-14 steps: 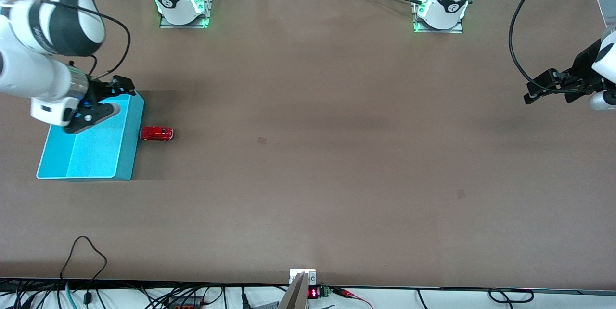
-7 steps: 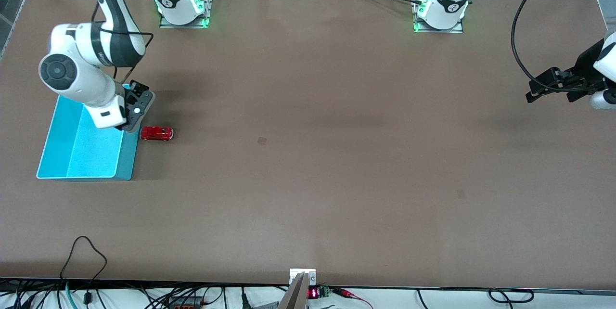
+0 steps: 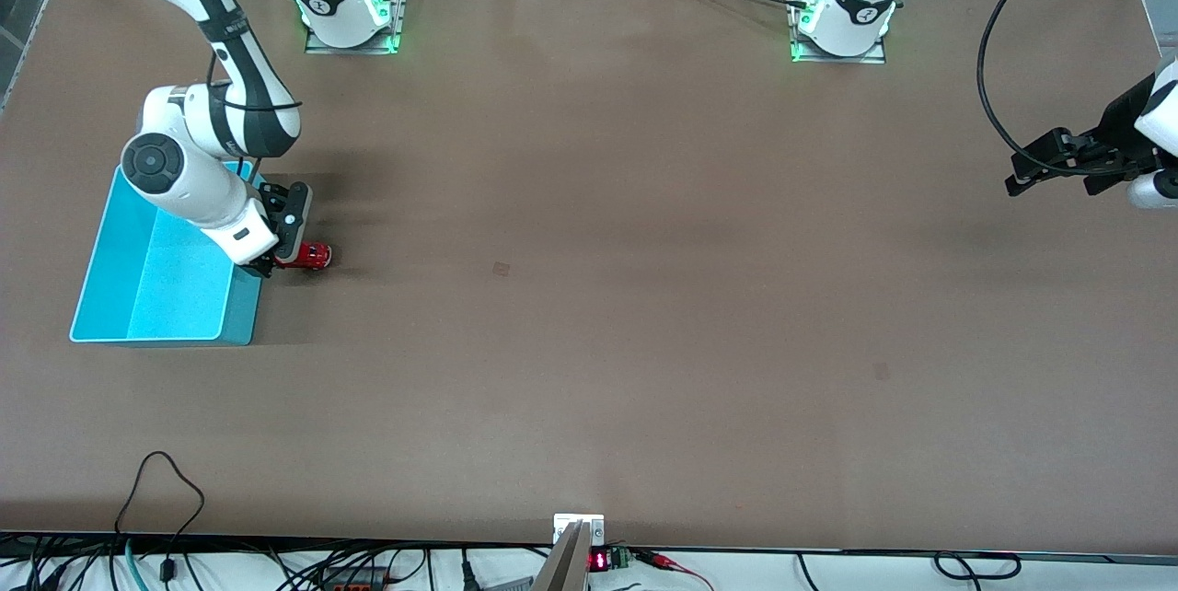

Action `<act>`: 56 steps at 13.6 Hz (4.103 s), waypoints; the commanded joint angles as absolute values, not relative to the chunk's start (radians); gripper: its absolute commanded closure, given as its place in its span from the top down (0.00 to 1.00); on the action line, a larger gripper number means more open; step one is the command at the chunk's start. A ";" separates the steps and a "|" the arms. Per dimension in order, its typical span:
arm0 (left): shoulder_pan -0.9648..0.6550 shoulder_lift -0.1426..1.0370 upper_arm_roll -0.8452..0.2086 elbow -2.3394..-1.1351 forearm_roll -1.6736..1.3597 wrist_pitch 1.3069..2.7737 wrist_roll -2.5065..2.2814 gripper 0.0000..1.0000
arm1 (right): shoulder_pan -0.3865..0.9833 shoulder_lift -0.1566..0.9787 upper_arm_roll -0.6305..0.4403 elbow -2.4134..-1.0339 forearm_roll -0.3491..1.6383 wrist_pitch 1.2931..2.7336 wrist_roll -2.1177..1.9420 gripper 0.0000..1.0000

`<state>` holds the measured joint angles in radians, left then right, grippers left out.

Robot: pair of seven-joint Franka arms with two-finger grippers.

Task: Wind red beetle toy and store in blue box
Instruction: 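Lower the right gripper and close it on the red car, then lift the car with the right gripper and carry it over the box, then lower the car into the blue box and open the right gripper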

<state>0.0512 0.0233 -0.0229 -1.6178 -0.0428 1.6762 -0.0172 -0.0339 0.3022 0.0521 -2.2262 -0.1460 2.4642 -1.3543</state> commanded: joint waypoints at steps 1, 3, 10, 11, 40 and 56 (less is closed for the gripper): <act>0.055 0.025 -0.023 -1.603 -0.048 1.654 -0.012 1.00 | -0.051 0.317 0.069 -2.250 -0.158 2.532 -1.407 1.00; 0.055 0.025 -0.023 -1.605 -0.048 1.649 -0.012 1.00 | -0.051 0.336 0.069 -2.253 -0.156 2.551 -1.417 1.00; 0.055 0.025 -0.021 -1.606 -0.051 1.651 -0.014 1.00 | -0.054 0.368 0.069 -2.272 -0.158 2.612 -1.417 0.97; 0.055 0.025 -0.021 -1.606 -0.051 1.649 -0.014 1.00 | -0.054 0.371 0.069 -2.272 -0.158 2.615 -1.417 0.89; 0.054 0.032 -0.023 -1.603 -0.051 1.652 0.000 1.00 | -0.051 0.182 -0.095 -2.056 -0.101 2.270 -0.313 0.00; 0.058 0.028 -0.054 -1.609 -0.043 1.649 -0.003 1.00 | -0.069 0.402 -0.225 -2.197 0.006 2.514 -0.282 0.27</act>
<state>0.0487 0.0281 -0.0497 -1.6176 -0.0428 1.6649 -0.0147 -0.0603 0.3979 -0.2276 -2.1880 -0.0055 2.5116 -0.2615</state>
